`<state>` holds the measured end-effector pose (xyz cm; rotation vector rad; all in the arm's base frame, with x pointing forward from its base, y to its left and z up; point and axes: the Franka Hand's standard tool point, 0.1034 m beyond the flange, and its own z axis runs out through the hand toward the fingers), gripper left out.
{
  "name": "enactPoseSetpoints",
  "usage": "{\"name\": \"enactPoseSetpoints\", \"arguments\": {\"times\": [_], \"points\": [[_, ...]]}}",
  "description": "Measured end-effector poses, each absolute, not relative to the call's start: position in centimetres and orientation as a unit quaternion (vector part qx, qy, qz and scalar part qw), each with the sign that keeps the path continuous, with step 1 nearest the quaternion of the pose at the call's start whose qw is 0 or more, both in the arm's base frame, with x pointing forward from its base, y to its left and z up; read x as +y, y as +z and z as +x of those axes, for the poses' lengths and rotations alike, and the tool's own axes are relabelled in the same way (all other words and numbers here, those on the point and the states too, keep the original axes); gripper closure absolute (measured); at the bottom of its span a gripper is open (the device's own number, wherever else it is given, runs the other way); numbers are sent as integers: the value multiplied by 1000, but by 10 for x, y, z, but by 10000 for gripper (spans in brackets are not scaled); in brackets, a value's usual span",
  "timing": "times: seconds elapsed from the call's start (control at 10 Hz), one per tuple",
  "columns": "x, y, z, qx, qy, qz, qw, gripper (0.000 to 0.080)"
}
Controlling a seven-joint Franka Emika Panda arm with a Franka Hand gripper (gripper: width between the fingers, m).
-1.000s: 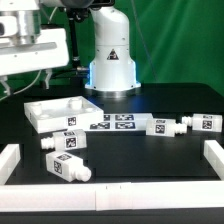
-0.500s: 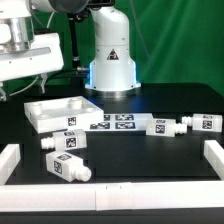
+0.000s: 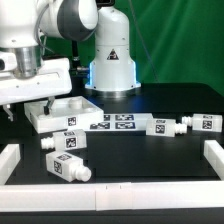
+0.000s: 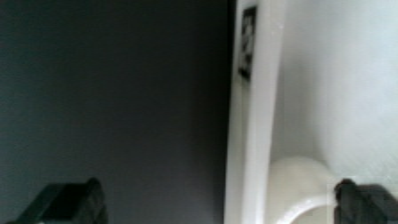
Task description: Assemble one leg
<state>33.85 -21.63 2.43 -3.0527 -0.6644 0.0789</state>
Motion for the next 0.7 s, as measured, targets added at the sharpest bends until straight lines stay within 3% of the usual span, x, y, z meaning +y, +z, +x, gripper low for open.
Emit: {"name": "enactPoseSetpoints", "arguments": {"times": [0.7], "points": [[-216, 24, 338, -213, 25, -977, 8, 150]]}}
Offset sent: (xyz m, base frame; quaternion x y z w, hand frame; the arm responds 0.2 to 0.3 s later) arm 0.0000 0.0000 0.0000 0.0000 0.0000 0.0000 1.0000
